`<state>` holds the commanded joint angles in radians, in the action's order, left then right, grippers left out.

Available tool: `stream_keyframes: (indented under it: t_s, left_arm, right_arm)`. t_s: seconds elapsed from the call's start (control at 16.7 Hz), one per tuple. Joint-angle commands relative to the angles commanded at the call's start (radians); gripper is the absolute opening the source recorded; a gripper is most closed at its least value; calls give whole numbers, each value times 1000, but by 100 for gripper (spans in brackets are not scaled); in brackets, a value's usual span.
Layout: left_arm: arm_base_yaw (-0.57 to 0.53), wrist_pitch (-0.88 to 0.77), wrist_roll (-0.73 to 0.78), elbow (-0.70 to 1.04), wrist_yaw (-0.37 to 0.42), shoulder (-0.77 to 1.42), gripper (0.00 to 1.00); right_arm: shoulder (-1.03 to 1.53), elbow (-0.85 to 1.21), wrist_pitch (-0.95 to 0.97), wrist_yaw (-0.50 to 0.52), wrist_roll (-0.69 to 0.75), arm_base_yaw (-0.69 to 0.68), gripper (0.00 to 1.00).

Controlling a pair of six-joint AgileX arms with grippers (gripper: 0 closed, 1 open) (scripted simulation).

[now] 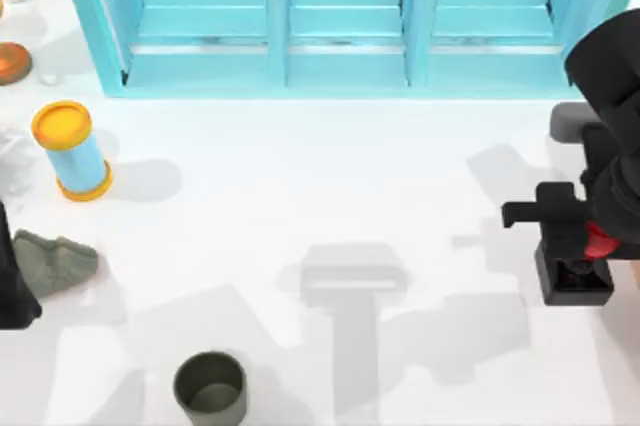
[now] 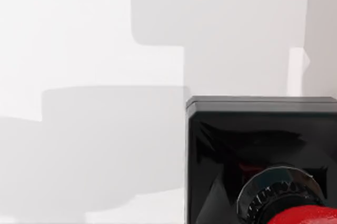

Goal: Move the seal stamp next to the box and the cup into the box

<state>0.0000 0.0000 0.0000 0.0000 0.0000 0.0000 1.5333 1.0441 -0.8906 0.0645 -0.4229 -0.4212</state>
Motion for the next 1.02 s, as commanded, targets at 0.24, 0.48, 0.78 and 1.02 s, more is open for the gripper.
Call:
stream_keyframes:
  t_s: [0.24, 0.48, 0.78, 1.02]
  left_arm:
    - [0, 0, 0, 0, 0, 0, 100]
    - [0, 0, 0, 0, 0, 0, 100]
    - [0, 0, 0, 0, 0, 0, 100]
    - [0, 0, 0, 0, 0, 0, 100]
  right_arm:
    - [0, 0, 0, 0, 0, 0, 23]
    - [0, 0, 0, 0, 0, 0, 53]
    - [0, 0, 0, 0, 0, 0, 90]
    - [0, 0, 0, 0, 0, 0, 100]
